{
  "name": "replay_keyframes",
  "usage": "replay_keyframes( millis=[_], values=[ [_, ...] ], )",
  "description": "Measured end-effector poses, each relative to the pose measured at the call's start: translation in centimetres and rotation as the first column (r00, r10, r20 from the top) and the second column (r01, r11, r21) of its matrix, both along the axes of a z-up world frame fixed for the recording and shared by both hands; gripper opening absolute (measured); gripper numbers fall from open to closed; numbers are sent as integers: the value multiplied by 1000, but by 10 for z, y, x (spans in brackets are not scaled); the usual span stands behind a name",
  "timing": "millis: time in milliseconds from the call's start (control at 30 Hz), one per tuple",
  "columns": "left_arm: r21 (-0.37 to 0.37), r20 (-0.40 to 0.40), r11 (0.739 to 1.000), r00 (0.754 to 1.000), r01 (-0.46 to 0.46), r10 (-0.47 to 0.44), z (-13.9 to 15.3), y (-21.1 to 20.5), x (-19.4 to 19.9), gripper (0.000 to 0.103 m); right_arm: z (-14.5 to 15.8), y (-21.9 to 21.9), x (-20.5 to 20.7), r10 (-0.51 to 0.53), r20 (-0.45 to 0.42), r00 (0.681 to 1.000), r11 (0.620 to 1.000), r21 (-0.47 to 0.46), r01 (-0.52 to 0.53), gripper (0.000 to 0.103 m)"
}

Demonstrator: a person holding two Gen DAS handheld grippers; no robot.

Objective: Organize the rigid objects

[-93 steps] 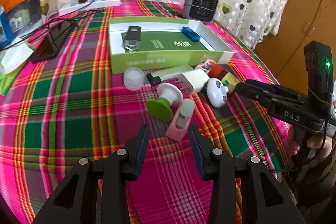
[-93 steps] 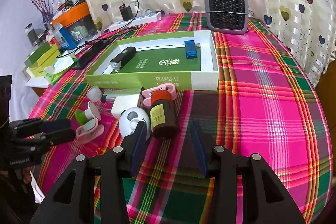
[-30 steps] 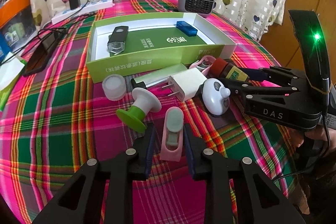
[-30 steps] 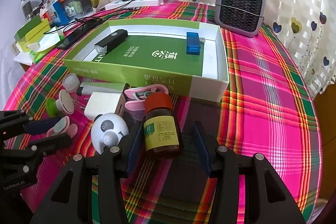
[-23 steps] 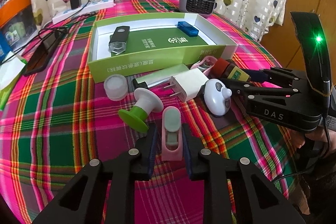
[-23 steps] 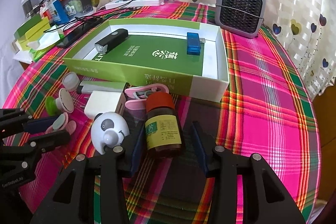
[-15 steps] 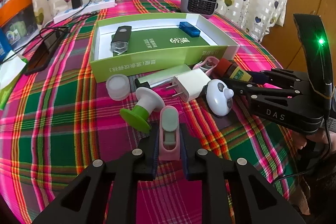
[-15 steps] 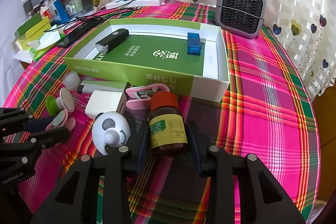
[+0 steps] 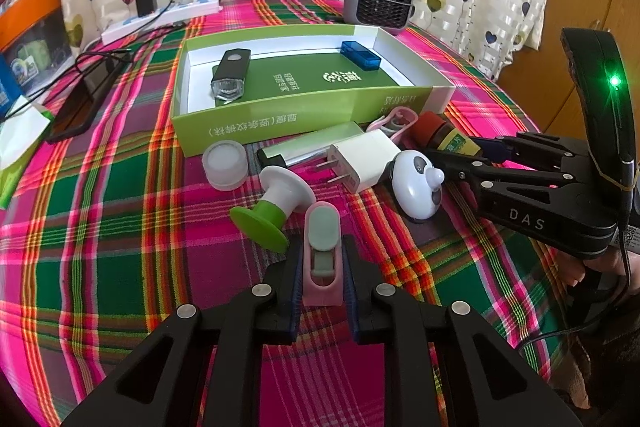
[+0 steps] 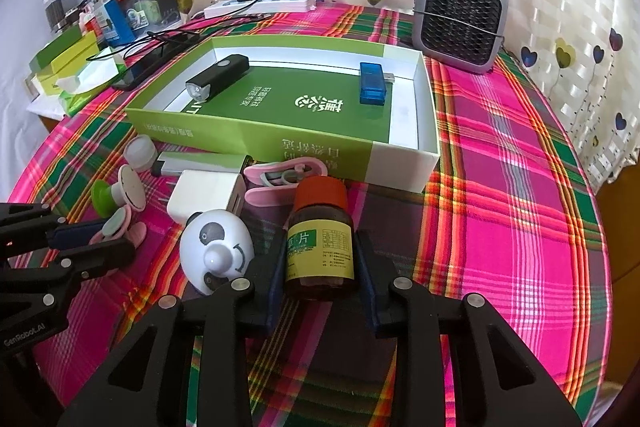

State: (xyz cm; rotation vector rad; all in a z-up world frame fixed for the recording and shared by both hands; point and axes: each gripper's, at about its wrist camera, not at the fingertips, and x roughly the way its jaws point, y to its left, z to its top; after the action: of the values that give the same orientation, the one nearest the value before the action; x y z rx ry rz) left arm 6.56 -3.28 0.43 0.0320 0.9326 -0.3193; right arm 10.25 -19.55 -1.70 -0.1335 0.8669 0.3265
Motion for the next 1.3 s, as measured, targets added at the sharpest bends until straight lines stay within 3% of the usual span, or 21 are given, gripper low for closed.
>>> replay_keyframes(
  millis=[800, 1300],
  values=[
    [-20, 32, 1000, 999, 15, -14, 20, 0, -11, 17, 18, 3, -12, -5, 37, 999, 1000, 30, 4, 33],
    [-34, 85, 999, 996, -15, 18, 46, 14, 10, 17, 41, 4, -2, -19, 73, 997, 999, 51, 15, 33]
  ],
)
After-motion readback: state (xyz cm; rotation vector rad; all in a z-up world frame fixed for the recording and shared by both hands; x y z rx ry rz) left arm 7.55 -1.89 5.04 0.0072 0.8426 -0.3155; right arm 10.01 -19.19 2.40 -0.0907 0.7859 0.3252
